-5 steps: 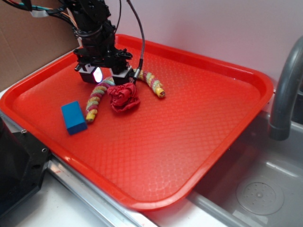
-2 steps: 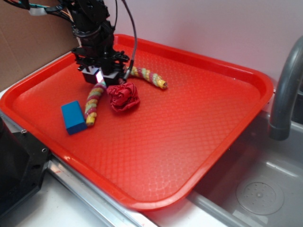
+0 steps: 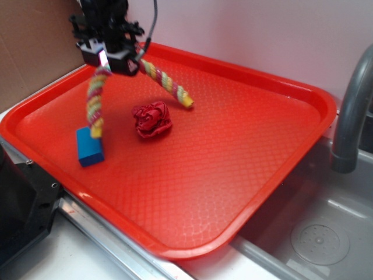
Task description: Grab the multicolored rope.
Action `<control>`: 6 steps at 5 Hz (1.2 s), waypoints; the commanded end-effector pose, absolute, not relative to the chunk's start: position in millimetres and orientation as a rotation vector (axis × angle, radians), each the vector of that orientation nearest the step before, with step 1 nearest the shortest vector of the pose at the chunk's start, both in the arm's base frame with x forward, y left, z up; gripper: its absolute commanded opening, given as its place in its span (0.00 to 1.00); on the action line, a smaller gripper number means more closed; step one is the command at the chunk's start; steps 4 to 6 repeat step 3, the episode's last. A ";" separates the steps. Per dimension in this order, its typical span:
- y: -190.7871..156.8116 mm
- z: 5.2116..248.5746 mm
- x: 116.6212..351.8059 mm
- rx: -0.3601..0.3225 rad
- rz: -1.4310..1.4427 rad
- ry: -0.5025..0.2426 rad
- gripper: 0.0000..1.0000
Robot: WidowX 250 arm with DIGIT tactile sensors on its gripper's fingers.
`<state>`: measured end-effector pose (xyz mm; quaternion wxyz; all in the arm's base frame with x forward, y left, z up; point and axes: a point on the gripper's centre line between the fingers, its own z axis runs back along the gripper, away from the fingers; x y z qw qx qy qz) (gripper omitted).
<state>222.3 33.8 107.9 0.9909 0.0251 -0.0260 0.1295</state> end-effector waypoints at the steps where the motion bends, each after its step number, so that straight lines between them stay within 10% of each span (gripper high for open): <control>1: 12.9 199.2 198.5 -0.069 0.121 -0.112 0.00; 6: -3.3 210.4 175.2 -0.044 0.140 -0.100 0.00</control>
